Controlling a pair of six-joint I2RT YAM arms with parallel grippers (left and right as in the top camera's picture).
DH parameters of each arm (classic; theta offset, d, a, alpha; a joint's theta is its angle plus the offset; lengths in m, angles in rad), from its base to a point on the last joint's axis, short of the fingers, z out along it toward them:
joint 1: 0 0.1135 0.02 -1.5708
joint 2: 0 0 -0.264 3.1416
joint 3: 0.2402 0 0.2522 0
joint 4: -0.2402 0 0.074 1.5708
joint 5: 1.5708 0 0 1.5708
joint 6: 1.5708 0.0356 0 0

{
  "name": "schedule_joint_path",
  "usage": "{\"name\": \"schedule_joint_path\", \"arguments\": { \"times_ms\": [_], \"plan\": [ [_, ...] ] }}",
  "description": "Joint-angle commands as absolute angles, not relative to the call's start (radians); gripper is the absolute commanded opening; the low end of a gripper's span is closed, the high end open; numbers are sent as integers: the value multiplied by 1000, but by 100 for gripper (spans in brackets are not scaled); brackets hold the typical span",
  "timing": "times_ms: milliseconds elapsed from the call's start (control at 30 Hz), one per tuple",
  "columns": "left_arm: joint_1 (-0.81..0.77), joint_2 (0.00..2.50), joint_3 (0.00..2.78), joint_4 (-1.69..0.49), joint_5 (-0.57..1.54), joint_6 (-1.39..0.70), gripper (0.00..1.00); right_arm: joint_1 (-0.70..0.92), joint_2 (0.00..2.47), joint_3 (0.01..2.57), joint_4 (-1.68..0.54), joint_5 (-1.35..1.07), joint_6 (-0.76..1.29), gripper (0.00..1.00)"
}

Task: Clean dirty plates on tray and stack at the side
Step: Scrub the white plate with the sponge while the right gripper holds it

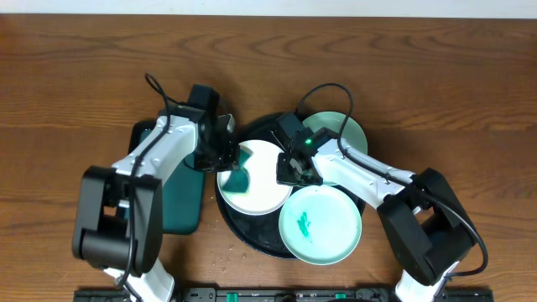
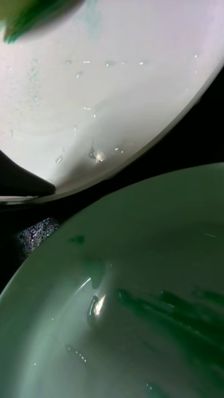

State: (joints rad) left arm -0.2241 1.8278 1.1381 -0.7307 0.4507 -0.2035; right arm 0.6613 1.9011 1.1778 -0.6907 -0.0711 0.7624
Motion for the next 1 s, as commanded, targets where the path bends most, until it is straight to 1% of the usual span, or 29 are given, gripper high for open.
{"name": "schedule_joint_path", "arguments": {
  "times_ms": [0,133,367,567,767,967],
  "plan": [
    [-223,1866,1137,-702,301,-265,7,663,1925,1162,-699,-12,761,1],
    [-243,1881,1137,-698,316,-272,7,663,1925,1162,-698,-12,761,1],
    [-370,1883,1137,-688,507,-273,7,663,1925,1162,-699,-12,761,1],
    [-465,1884,1137,-627,516,-372,7,663,1925,1162,-701,-20,762,1],
    [-465,1884,1137,-542,567,-407,7,663,1925,1162,-703,-21,762,1],
    [-421,1915,1136,-444,459,-425,7,663,1925,1162,-707,-32,763,1]
  ]
}}
